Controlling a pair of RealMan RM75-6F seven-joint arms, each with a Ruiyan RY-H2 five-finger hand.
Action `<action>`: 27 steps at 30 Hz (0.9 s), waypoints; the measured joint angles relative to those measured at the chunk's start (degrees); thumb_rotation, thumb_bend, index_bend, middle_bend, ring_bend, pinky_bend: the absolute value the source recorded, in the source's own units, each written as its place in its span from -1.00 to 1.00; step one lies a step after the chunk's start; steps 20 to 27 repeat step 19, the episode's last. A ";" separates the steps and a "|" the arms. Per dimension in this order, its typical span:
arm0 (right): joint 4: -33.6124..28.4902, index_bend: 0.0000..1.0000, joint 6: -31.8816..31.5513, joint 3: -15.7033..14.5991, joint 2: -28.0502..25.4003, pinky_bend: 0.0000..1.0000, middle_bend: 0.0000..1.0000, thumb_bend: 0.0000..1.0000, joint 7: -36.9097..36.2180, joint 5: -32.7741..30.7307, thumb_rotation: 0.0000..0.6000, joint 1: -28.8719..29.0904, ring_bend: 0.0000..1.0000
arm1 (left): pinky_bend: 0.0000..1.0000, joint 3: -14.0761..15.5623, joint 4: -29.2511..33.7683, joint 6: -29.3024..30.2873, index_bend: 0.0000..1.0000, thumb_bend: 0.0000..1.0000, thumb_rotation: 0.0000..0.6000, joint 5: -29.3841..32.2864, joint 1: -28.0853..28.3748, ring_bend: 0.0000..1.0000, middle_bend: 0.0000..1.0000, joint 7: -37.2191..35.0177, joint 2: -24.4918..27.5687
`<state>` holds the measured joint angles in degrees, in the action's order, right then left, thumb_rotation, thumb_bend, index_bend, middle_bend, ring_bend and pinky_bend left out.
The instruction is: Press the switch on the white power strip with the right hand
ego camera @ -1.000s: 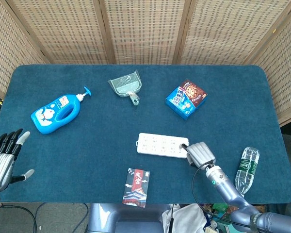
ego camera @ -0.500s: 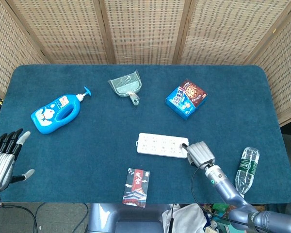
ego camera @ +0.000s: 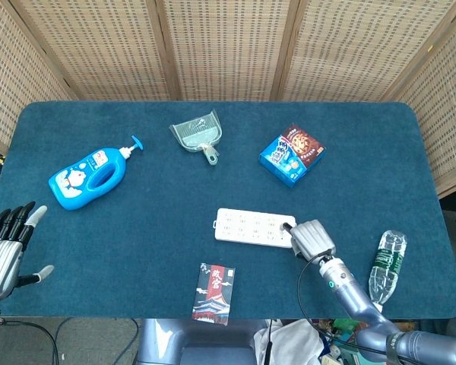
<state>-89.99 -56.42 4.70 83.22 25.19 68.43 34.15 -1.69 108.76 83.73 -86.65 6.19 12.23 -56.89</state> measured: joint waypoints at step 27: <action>-7.72 -1.00 -29.64 -3.63 -15.45 -1.00 -1.00 -1.00 -19.64 22.54 1.00 -16.27 -1.00 | -1.00 1.16 -0.05 1.61 -1.00 -1.00 1.00 -2.98 -0.98 -1.00 -1.00 -2.48 0.96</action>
